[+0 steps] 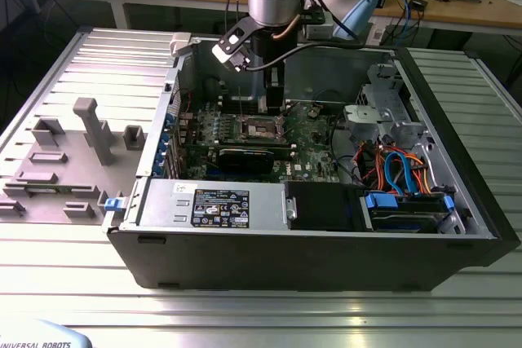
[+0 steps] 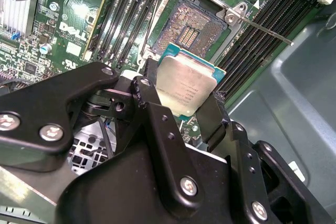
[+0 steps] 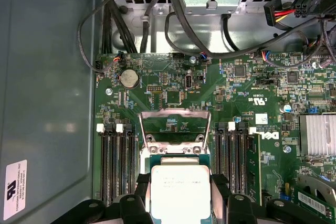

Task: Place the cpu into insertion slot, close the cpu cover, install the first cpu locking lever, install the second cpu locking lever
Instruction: 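Place the cpu into insertion slot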

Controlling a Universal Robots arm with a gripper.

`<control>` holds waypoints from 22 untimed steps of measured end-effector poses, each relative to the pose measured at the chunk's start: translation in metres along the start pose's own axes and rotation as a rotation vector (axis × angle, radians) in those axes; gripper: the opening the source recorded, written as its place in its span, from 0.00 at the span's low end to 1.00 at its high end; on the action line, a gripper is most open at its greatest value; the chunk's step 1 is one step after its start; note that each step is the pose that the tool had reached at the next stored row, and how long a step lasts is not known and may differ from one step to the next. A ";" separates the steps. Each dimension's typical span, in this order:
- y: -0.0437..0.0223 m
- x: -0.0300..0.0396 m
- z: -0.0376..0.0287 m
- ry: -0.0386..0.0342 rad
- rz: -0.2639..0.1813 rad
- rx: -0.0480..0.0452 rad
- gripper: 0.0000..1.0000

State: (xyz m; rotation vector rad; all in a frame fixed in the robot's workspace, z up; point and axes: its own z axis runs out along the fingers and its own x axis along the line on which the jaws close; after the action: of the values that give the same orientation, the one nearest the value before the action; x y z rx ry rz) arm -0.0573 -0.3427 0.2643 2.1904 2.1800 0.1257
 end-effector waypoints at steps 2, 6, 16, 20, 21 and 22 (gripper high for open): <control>-0.0003 0.0000 0.0009 0.0003 0.000 -0.0002 0.54; -0.0079 0.0016 0.0140 0.0001 0.000 0.0010 0.54; -0.0082 0.0015 0.0161 0.0000 0.000 0.0011 0.54; -0.0082 0.0015 0.0162 0.0000 0.000 0.0011 0.54; -0.0082 0.0016 0.0171 0.0003 0.000 0.0008 0.54; -0.0083 0.0015 0.0184 -0.0005 0.000 0.0011 0.54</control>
State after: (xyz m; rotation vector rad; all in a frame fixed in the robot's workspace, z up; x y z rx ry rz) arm -0.0639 -0.3407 0.2453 2.1909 2.1801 0.1240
